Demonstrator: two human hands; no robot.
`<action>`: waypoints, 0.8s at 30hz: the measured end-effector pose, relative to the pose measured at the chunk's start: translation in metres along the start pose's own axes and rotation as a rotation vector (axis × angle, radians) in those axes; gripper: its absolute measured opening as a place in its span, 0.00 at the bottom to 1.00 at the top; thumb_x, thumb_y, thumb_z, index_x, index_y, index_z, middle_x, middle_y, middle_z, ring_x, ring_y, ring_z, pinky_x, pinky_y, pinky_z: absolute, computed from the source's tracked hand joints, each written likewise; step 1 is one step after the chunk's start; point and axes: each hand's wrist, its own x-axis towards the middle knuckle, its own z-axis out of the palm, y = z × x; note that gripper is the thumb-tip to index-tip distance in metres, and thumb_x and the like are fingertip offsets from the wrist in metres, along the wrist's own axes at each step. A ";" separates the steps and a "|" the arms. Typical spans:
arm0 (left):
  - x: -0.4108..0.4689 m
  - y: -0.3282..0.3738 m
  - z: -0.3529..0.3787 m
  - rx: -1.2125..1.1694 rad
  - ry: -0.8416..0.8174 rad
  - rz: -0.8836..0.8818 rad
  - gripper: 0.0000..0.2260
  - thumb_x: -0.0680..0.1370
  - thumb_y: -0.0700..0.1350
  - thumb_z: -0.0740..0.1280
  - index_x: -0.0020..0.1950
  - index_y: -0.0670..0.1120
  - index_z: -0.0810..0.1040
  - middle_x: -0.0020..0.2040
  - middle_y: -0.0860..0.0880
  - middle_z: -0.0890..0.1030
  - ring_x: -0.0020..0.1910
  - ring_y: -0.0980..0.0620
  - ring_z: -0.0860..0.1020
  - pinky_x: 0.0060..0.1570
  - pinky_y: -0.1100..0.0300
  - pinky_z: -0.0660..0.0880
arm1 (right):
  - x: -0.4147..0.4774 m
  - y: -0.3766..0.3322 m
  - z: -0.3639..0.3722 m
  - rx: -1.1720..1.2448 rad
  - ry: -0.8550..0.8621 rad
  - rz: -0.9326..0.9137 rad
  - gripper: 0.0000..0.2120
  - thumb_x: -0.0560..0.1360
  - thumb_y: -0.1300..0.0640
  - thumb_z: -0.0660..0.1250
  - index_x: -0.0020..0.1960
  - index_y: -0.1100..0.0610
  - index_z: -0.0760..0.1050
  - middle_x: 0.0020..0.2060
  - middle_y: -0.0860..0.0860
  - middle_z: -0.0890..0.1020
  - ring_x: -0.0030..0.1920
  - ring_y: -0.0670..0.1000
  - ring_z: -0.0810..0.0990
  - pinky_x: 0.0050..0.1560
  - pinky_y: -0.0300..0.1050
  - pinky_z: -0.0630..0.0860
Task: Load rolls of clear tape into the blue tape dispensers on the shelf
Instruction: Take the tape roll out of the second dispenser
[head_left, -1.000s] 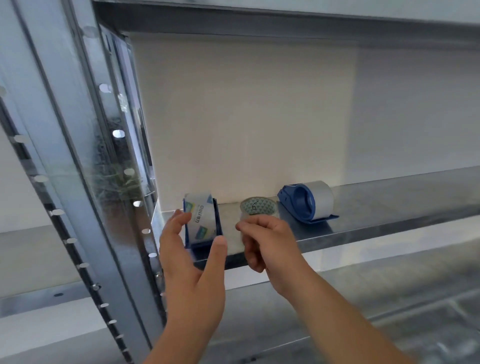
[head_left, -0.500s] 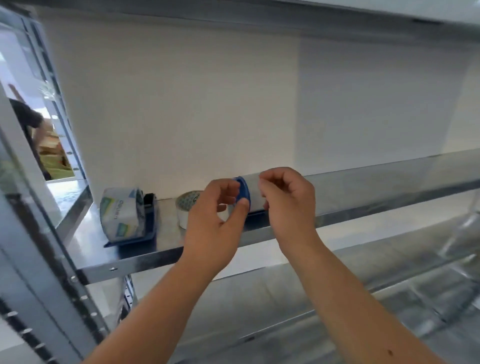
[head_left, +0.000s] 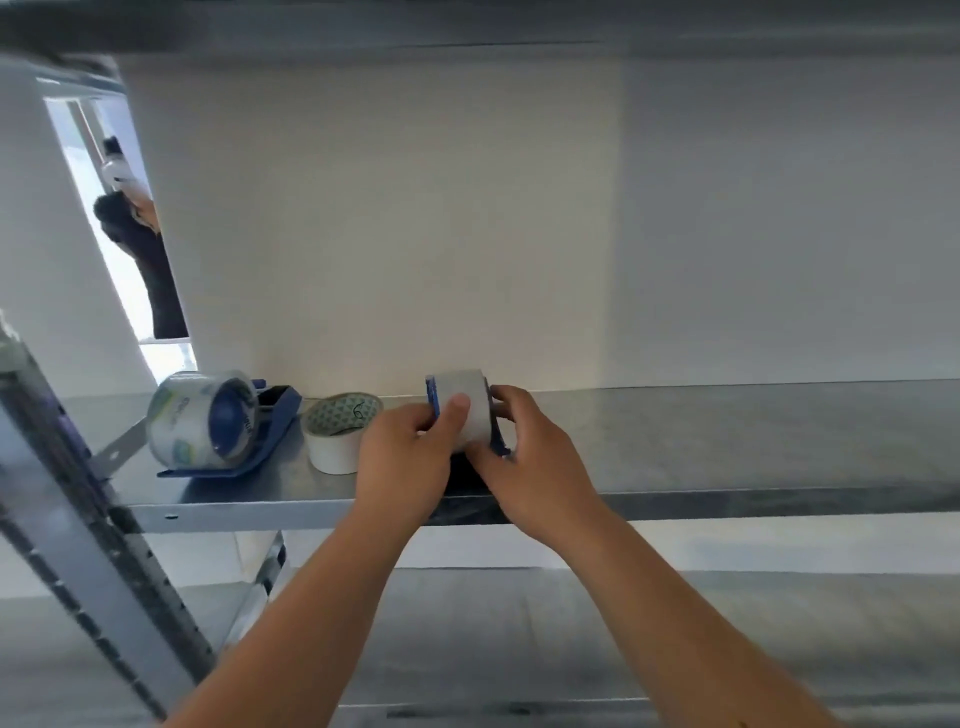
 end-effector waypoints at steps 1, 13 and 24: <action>0.001 0.003 0.000 -0.025 0.022 -0.008 0.26 0.81 0.57 0.67 0.34 0.36 0.72 0.29 0.45 0.69 0.28 0.51 0.66 0.32 0.56 0.64 | 0.001 0.002 0.000 -0.012 -0.020 0.000 0.24 0.80 0.51 0.68 0.74 0.45 0.66 0.60 0.39 0.78 0.58 0.46 0.81 0.53 0.35 0.78; 0.045 0.046 0.003 -0.404 0.125 -0.146 0.15 0.77 0.59 0.71 0.43 0.48 0.76 0.40 0.45 0.73 0.40 0.47 0.70 0.40 0.52 0.67 | 0.007 0.003 0.004 -0.186 0.027 -0.036 0.14 0.78 0.42 0.70 0.58 0.49 0.82 0.52 0.43 0.86 0.50 0.43 0.84 0.52 0.34 0.78; 0.069 0.066 -0.007 -0.389 -0.006 -0.238 0.24 0.75 0.67 0.68 0.42 0.46 0.70 0.38 0.43 0.69 0.37 0.46 0.69 0.40 0.53 0.65 | 0.013 -0.002 -0.002 -0.314 -0.002 0.017 0.17 0.75 0.34 0.68 0.54 0.44 0.81 0.50 0.39 0.83 0.49 0.43 0.80 0.53 0.38 0.76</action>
